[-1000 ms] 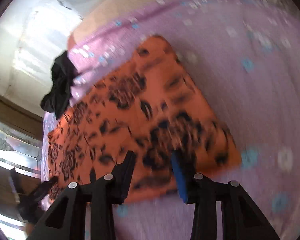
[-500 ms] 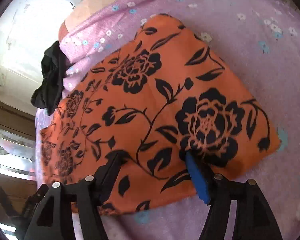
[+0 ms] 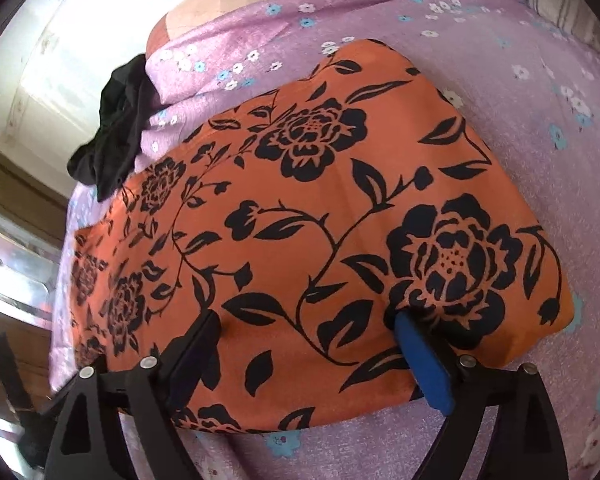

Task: Fold small clothes
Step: 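Press both open tools along the folded orange blouse to flatten it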

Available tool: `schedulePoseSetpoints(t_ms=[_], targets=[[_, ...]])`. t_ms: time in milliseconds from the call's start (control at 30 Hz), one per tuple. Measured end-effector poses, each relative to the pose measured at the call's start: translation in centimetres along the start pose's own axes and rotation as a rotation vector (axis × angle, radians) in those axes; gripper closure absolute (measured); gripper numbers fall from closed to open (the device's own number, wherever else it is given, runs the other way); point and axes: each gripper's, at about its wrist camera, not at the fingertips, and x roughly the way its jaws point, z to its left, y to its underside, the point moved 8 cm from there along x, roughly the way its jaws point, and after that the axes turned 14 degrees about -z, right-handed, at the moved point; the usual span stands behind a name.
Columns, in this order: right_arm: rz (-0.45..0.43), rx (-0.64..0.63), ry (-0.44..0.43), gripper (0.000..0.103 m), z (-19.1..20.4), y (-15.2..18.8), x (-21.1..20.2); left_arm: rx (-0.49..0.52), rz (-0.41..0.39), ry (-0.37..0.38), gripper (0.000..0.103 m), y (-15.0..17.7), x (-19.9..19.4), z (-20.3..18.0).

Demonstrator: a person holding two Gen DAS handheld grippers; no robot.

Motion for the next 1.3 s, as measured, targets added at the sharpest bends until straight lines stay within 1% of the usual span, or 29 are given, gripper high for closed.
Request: schedulePoseSetpoints(t_ms=[33, 67, 100, 133, 167, 200, 233, 300, 333, 367, 400, 433, 500, 533, 633, 700, 767, 867, 900, 967, 1000, 1067, 1133, 1167, 1200, 1233, 1300], targets=[[0.001, -0.021, 0.006, 0.013, 0.1, 0.0, -0.1, -0.007, -0.001, -0.003, 0.0, -0.4, 0.0, 0.3], [-0.001, -0.033, 0.014, 0.016, 0.2, 0.0, -0.2, -0.01, -0.035, -0.057, 0.0, -1.1, -0.8, 1.5], [-0.016, -0.044, 0.029, 0.022, 0.3, -0.2, -0.6, -0.009, -0.073, -0.112, 0.0, -1.9, -1.5, 2.6], [-0.037, -0.053, 0.042, 0.025, 0.4, -0.4, -1.0, -0.013, -0.128, -0.187, 0.0, -2.7, -2.4, 4.1], [-0.066, -0.062, 0.047, 0.03, 0.5, -0.8, -1.5, -0.031, -0.155, -0.23, 0.0, -3.3, -2.8, 5.5], [-0.106, -0.068, 0.033, 0.034, 0.9, -1.3, -2.1, -0.058, -0.157, -0.246, 0.0, -3.4, -2.8, 6.5], [-0.149, -0.077, 0.011, 0.036, 1.4, -1.9, -2.8, -0.084, -0.137, -0.244, 0.0, -3.3, -2.4, 7.3], [-0.198, -0.103, 0.014, 0.045, 2.1, -2.5, -3.3, -0.096, -0.058, -0.219, 0.0, -2.2, -0.8, 7.8], [-0.198, -0.112, 0.027, 0.046, 2.0, -2.6, -3.1, -0.087, -0.028, -0.208, 0.0, -1.7, 0.0, 7.7], [-0.171, -0.114, 0.043, 0.047, 1.9, -2.3, -2.4, -0.08, -0.008, -0.194, 0.0, -1.3, 0.8, 7.7], [-0.108, -0.106, 0.062, 0.046, 1.4, -1.6, -1.1, -0.084, -0.007, -0.186, 0.0, -1.3, 1.1, 7.8], [-0.065, -0.107, 0.077, 0.047, 1.0, -1.1, -0.1, -0.09, -0.005, -0.173, 0.0, -1.4, 1.2, 7.9], [-0.096, -0.178, 0.105, 0.048, 1.8, -1.6, -0.3, -0.104, -0.002, -0.149, 0.0, -1.4, 1.1, 8.3], [-0.106, -0.187, 0.1, 0.048, 2.2, -1.7, -0.6, -0.11, -0.006, -0.145, 0.0, -1.5, 1.0, 8.7], [-0.132, -0.159, 0.012, 0.048, 4.4, -2.1, -1.2, -0.128, -0.039, -0.166, 0.0, -2.1, 0.1, 10.3], [-0.162, -0.192, -0.046, 0.048, 7.6, -2.5, -1.1, -0.106, -0.058, -0.199, 0.0, -2.3, 0.0, 10.9], [-0.164, -0.235, -0.116, 0.048, 11.2, -2.8, -0.3, -0.081, -0.059, -0.226, 0.0, -2.1, -0.1, 10.6], [-0.119, -0.284, -0.209, 0.048, 17.6, -2.5, 2.3, -0.08, -0.034, -0.211, 0.0, -1.7, 0.5, 11.0], [-0.082, -0.296, -0.254, 0.048, 20.2, -2.2, 3.7, -0.081, -0.031, -0.209, 0.0, -1.6, 0.4, 10.9], [-0.023, -0.318, -0.308, 0.048, 24.1, -1.4, 5.8, -0.087, -0.027, -0.199, 0.0, -1.7, 0.6, 11.1], [0.004, -0.352, -0.32, 0.048, 26.3, -0.8, 7.2, -0.09, -0.025, -0.195, 0.0, -1.7, 0.7, 11.1], [0.045, -0.405, -0.327, 0.048, 29.4, 0.2, 9.7, -0.096, -0.017, -0.189, 0.0, -1.7, 1.0, 11.3], [0.082, -0.416, -0.313, 0.047, 31.4, 1.2, 12.8, -0.094, -0.015, -0.189, 0.0, -1.8, 1.1, 11.2], [0.062, -0.432, -0.29, 0.047, 31.9, 1.3, 14.0, -0.091, -0.015, -0.19, 0.0, -1.9, 1.3, 11.2], [0.018, -0.456, -0.278, 0.047, 32.4, 0.9, 14.7, -0.09, -0.014, -0.191, 0.0, -2.0, 1.4, 11.3], [0.0, -0.46, -0.276, 0.047, 32.7, 0.7, 15.0, -0.089, -0.015, -0.192, 0.0, -2.1, 1.4, 11.2], [0.015, -0.403, -0.29, 0.047, 32.5, 0.0, 15.0, -0.082, -0.03, -0.204, 0.0, -2.6, 1.2, 11.2]])
